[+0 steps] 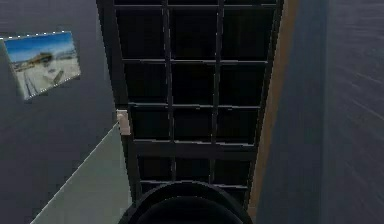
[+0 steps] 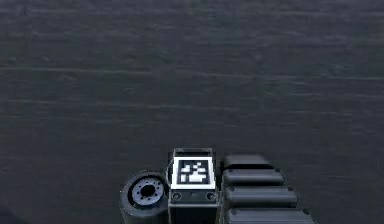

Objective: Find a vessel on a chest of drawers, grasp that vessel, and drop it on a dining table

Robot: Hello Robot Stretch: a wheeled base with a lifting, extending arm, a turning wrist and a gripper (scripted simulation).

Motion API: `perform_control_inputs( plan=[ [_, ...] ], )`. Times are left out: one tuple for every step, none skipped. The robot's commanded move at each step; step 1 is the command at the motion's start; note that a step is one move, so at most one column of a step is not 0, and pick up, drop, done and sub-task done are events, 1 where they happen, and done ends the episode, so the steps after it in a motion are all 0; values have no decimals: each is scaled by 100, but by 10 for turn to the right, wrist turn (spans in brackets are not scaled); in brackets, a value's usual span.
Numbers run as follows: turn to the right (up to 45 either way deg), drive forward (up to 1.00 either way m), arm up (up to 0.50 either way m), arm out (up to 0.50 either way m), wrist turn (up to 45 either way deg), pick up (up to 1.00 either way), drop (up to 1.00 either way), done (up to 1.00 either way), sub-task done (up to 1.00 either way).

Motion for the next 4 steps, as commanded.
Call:
perform_control_inputs(
  plan=[
    [-330, 0, 0, 0, 0, 0, 0, 0, 0],
    [0, 100, 0, 0, 0, 0, 0, 0, 0],
    [-90, 0, 0, 0, 0, 0, 0, 0, 0],
    [0, 25, 0, 0, 0, 0, 0, 0, 0]
  ],
)
